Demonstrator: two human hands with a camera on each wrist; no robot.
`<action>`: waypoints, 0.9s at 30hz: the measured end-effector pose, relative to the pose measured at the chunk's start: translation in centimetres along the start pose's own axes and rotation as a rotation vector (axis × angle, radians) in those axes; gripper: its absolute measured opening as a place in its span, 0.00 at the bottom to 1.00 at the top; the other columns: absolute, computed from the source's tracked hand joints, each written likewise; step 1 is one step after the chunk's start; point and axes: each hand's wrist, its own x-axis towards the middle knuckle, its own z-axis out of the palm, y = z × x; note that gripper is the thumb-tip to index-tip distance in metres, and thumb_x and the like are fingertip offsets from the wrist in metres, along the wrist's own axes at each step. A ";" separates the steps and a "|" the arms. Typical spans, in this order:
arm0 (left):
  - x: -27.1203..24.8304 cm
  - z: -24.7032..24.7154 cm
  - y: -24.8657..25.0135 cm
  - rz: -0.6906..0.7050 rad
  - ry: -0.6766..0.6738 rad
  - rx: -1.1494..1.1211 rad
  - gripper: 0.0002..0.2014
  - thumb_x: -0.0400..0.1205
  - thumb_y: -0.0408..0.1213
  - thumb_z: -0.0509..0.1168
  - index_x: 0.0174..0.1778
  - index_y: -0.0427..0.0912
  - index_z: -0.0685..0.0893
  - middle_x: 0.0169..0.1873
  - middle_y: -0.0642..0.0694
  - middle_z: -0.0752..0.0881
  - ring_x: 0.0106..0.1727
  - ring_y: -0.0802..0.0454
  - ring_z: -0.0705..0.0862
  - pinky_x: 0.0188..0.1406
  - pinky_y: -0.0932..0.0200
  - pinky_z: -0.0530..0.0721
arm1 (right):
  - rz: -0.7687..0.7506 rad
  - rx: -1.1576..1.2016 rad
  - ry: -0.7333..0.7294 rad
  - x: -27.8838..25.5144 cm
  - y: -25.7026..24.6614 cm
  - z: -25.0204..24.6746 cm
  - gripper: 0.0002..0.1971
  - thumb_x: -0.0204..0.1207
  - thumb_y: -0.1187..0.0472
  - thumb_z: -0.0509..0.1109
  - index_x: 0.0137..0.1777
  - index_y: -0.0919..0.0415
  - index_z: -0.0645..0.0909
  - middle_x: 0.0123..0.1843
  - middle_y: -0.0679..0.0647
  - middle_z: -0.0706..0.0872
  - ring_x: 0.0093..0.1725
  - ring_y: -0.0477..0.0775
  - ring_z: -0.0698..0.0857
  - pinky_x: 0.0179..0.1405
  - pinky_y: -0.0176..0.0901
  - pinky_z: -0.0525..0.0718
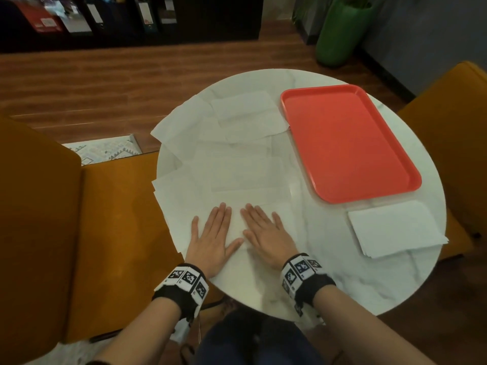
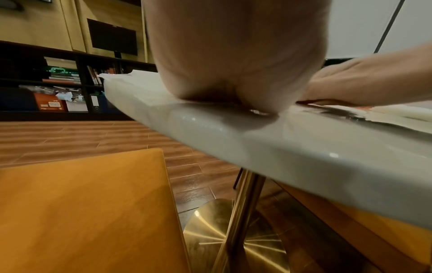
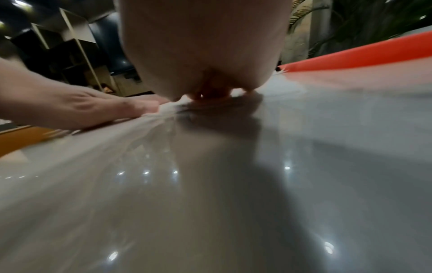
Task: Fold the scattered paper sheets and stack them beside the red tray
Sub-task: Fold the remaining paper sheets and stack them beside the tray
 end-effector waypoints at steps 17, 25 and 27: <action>3.6 -4.5 1.3 -0.126 0.087 -0.056 0.29 0.76 0.62 0.63 0.72 0.55 0.70 0.62 0.51 0.76 0.68 0.48 0.70 0.70 0.41 0.55 | 0.321 -0.074 0.140 -1.9 3.9 -4.2 0.29 0.84 0.54 0.53 0.83 0.54 0.50 0.86 0.53 0.52 0.84 0.51 0.50 0.79 0.69 0.40; 5.5 -5.9 2.7 -0.127 0.016 -0.188 0.20 0.75 0.47 0.72 0.61 0.52 0.76 0.58 0.49 0.77 0.62 0.48 0.76 0.61 0.49 0.61 | 0.194 0.021 0.086 -1.8 3.1 -7.4 0.33 0.79 0.60 0.63 0.82 0.50 0.54 0.85 0.58 0.52 0.84 0.58 0.47 0.78 0.70 0.39; 5.7 -6.3 2.7 -0.152 -0.022 -0.241 0.25 0.74 0.47 0.73 0.65 0.51 0.73 0.58 0.49 0.79 0.60 0.48 0.80 0.60 0.49 0.61 | 0.187 0.049 0.067 -1.9 3.4 -7.7 0.33 0.79 0.63 0.63 0.82 0.51 0.55 0.84 0.58 0.55 0.84 0.58 0.48 0.78 0.70 0.39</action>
